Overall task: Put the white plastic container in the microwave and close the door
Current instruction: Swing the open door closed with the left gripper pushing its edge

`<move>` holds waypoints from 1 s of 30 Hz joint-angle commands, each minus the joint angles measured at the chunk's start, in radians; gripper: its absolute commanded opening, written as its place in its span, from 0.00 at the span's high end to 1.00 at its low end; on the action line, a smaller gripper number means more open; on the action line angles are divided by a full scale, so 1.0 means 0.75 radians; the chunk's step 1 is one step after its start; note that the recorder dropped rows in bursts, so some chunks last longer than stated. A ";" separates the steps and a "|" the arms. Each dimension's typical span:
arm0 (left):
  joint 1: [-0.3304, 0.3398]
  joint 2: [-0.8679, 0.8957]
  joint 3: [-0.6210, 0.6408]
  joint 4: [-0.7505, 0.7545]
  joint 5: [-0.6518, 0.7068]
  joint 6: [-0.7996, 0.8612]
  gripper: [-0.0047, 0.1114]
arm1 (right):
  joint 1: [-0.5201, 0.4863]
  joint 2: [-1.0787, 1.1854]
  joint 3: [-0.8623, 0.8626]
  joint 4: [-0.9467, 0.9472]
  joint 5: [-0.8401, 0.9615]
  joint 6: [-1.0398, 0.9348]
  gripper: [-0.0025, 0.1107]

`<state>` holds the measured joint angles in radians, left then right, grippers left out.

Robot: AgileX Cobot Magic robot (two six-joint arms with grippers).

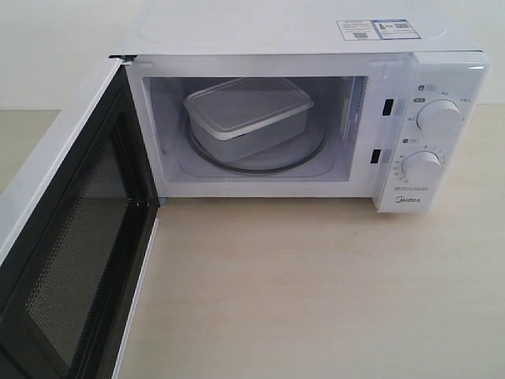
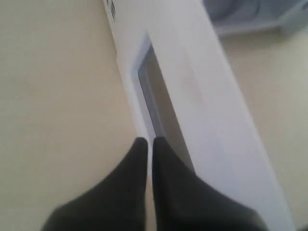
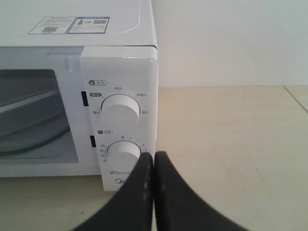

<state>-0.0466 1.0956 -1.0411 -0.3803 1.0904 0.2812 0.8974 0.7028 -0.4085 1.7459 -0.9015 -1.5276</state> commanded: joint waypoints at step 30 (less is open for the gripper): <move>-0.357 0.463 -0.021 -0.525 -0.609 0.429 0.92 | -0.006 -0.043 -0.004 -1.096 0.847 0.766 0.98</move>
<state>-0.3021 1.4420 -1.0505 -0.6854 0.7430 0.5127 0.8974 0.6742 -0.4085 1.0000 -0.3712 -1.0100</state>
